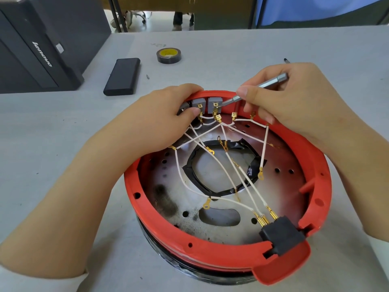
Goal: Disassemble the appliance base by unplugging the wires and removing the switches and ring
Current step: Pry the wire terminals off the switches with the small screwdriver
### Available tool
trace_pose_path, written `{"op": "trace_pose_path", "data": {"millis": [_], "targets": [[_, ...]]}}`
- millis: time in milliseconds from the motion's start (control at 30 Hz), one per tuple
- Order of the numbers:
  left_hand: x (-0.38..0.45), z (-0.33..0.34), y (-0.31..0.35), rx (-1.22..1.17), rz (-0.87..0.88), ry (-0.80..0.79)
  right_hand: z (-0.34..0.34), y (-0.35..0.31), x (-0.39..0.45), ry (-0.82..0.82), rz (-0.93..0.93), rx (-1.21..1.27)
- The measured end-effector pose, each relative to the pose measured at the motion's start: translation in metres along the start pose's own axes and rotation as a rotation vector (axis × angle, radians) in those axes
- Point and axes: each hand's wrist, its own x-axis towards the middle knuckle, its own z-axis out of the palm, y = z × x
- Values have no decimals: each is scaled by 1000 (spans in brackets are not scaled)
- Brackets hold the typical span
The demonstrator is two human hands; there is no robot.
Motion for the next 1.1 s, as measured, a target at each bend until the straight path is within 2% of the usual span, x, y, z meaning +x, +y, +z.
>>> {"op": "trace_pose_path", "data": {"millis": [200, 500, 667, 800, 967, 1100], "targets": [[1, 0, 0, 3, 7, 9, 0, 0, 1, -22, -21, -58], [0, -2, 1, -23, 5, 13, -4, -6, 5, -68, -22, 44], [0, 0, 0, 4, 3, 15, 6, -9, 11, -25, -103, -110], [1, 1, -2, 3, 6, 14, 12, -4, 12, -4, -107, -62], [2, 1, -2, -4, 9, -1, 11, -4, 15, -34, -41, -25], [2, 0, -1, -12, 8, -8, 10, -11, 22, -130, 68, -19]]}}
